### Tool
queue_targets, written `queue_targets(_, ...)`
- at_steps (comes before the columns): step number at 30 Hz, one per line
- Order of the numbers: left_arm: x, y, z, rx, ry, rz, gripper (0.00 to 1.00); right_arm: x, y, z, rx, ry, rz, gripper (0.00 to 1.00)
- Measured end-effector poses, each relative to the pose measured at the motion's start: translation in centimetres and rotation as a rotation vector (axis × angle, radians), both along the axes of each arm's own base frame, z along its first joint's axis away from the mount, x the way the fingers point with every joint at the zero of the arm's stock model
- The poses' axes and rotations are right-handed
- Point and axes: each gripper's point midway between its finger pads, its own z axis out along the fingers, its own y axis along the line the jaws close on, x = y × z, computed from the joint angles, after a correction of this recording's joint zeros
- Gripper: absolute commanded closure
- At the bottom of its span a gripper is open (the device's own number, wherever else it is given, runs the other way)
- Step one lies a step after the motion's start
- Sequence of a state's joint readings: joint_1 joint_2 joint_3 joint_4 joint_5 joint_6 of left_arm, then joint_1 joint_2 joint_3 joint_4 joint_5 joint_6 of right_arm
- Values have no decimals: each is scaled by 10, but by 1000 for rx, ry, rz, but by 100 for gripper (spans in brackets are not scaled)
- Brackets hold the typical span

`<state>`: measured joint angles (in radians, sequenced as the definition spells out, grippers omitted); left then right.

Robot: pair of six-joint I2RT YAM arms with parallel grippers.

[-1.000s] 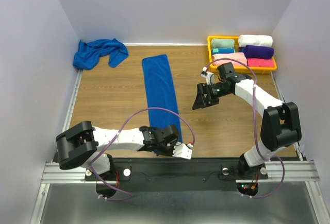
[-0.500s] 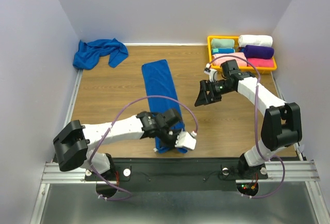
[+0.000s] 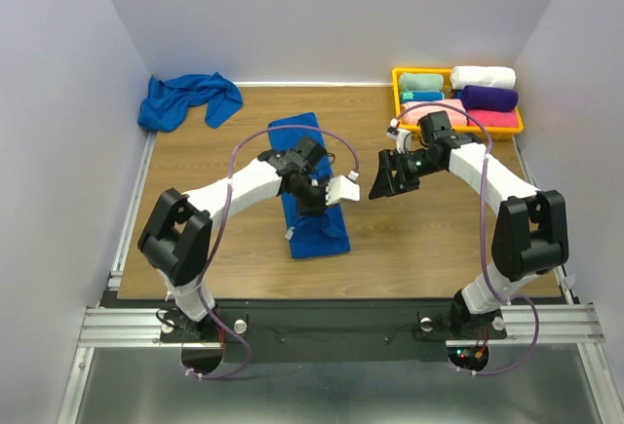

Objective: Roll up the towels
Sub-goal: Fold the towel

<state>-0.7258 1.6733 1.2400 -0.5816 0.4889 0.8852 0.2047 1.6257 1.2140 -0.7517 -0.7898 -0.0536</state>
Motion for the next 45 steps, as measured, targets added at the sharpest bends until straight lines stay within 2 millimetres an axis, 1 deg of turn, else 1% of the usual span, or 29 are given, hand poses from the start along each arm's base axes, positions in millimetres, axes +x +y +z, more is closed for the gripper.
queue_targets(1,6,0,-1,1,0,7,100,0,-1,0,0,-2,0,18)
queue_targets(3,25,3,-6,10,1,35,100,1,-1,0,-1,-1,-2,18)
queue_targets(4,32,5,-9,15,3,44,100,1,-2,0,0,-2,-2,18)
queue_targets(6,44,10,-15,28,7,67,100,1,-2,0,-1,-3,-3,18)
queue_targets(9,55,12,-19,38,9,81,100,1,-3,0,-1,-4,-2,18)
queue_targets(12,60,10,-21,44,3,82,100,1,-3,0,1,-5,1,18)
queue_targets(20,63,11,-31,63,9,83,99,2,-4,-2,3,-7,4,18)
queue_targets(23,67,12,-33,66,6,89,88,1,-4,-2,4,-7,7,18)
queue_targets(24,68,13,-33,67,5,90,82,1,-4,-2,4,-6,7,18)
queue_targets(26,71,13,-33,66,2,96,76,0,-4,-3,4,-3,8,18)
queue_targets(28,74,14,-32,63,0,104,67,-1,-4,-4,4,-1,10,19)
queue_targets(29,77,15,-30,60,0,112,65,-1,-5,-5,4,1,11,19)
queue_targets(30,80,16,-28,54,1,123,59,-2,-5,-5,3,3,12,20)
queue_targets(32,88,18,-21,36,-4,146,58,-2,-5,-6,2,3,14,20)
queue_targets(35,108,25,-7,3,-23,204,56,-2,-5,-6,2,-1,17,21)
queue_targets(36,115,28,-2,-7,-28,223,56,-2,-5,-6,1,-3,18,23)
queue_targets(38,121,34,2,-16,-34,248,56,-2,-5,-6,1,-6,20,28)
queue_targets(39,124,39,5,-19,-34,265,56,0,-5,-6,1,-7,21,33)
queue_targets(42,125,45,19,-48,-45,295,56,4,-1,-8,1,-6,29,43)
queue_targets(43,121,47,27,-66,-52,298,55,6,0,-8,2,-8,31,45)
queue_targets(45,106,51,41,-104,-83,297,54,11,7,-7,6,-14,47,46)
